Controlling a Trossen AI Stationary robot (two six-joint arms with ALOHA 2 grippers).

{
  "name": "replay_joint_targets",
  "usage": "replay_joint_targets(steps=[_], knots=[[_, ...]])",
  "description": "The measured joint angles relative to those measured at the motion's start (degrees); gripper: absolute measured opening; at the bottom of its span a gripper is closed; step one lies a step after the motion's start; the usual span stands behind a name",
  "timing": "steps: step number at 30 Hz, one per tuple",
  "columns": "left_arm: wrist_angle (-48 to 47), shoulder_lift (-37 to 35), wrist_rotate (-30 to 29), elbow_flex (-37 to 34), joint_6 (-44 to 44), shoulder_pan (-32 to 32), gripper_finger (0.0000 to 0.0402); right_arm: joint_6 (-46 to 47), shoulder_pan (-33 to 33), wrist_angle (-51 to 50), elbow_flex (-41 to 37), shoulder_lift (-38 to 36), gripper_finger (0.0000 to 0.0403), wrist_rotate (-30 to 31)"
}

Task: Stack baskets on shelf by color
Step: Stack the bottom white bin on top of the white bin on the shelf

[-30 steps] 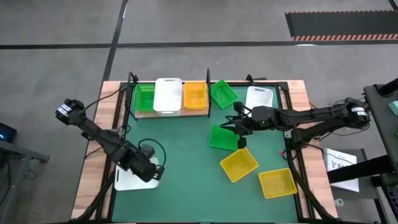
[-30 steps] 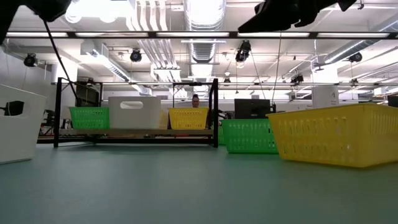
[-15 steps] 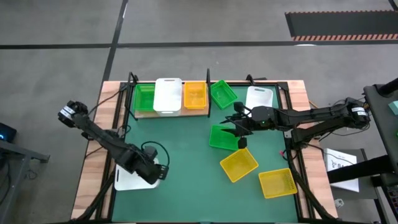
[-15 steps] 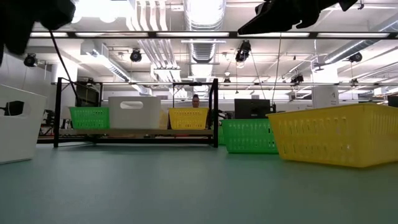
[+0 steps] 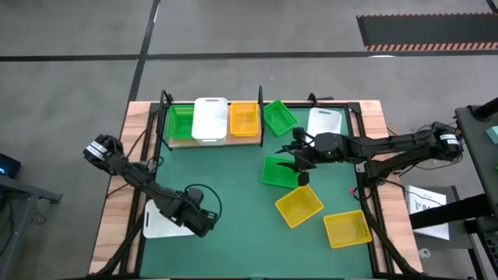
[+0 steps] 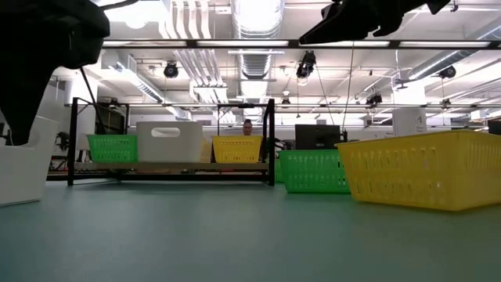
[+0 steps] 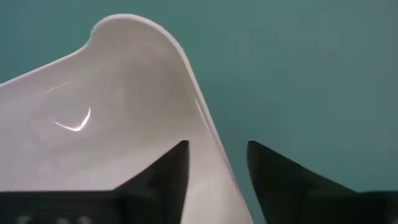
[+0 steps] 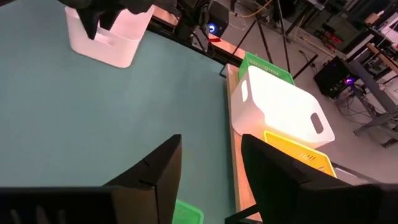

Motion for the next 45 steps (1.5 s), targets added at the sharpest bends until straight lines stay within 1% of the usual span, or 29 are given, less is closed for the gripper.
replay_joint_targets(steps=[2,6,7,9,12,14,17,20,22,27,33,37,39,42,45], knots=[[0.0,0.0,-0.22,-0.02,0.06,0.0,0.0104,0.02,0.0,-0.46,-0.02,0.0,0.0158,0.0],[0.24,0.0,-0.29,-0.02,1.0,0.0,0.0021,0.02,0.0,-0.54,-0.04,0.0,0.0151,0.0],[0.22,0.0,-0.17,0.14,1.21,0.0,0.0011,0.02,0.0,-0.54,-0.04,0.0,0.015,0.0],[0.1,0.0,0.1,0.89,2.9,0.0,0.0009,0.02,0.0,-0.54,-0.04,0.0,0.0147,0.0],[-0.06,-0.15,1.63,3.65,7.94,0.0,0.0004,0.02,0.0,-0.54,-0.04,0.0,0.0142,0.0],[0.01,-0.31,2.28,6.9,14.92,0.0,0.0001,0.02,0.0,-0.54,-0.04,0.0,0.014,0.0],[0.62,-0.05,2.17,12.97,29.72,-0.36,0.0001,0.02,0.0,-0.54,-0.04,0.0,0.0136,0.0],[-0.73,0.22,-1.78,18.64,45.08,-0.4,0.0,0.02,0.0,-0.72,-0.04,0.0,0.0134,0.02],[-0.66,0.21,-4.2,22.06,53.77,0.64,0.0,0.04,0.0,-0.98,-0.04,0.0,0.0135,0.02],[-7.53,0.1,-8.16,31.18,68.94,4.14,0.0,0.24,0.0,-1.0,-0.04,0.0,0.0136,0.02],[-19.45,-0.02,-14.52,39.51,88.95,8.42,0.0,0.44,0.0,-1.4,-0.04,0.0,0.0133,0.02],[-28.99,-0.36,-19.85,41.33,98.08,13.16,0.0,1.09,0.0,-2.38,-0.06,0.0,0.0136,0.04],[-31.83,-0.56,-20.9,41.06,101.46,16.89,0.0,1.49,0.0,-2.35,-0.06,0.0,0.0137,0.02],[-32.72,-1.46,-21.05,39.35,106.79,23.03,0.0,1.49,0.0,-2.38,-0.06,0.0,0.0134,0.02],[-32.51,-1.76,-20.8,37.4,114.43,29.22,0.0,1.46,0.0,-2.36,-0.06,0.0,0.013,0.02]])
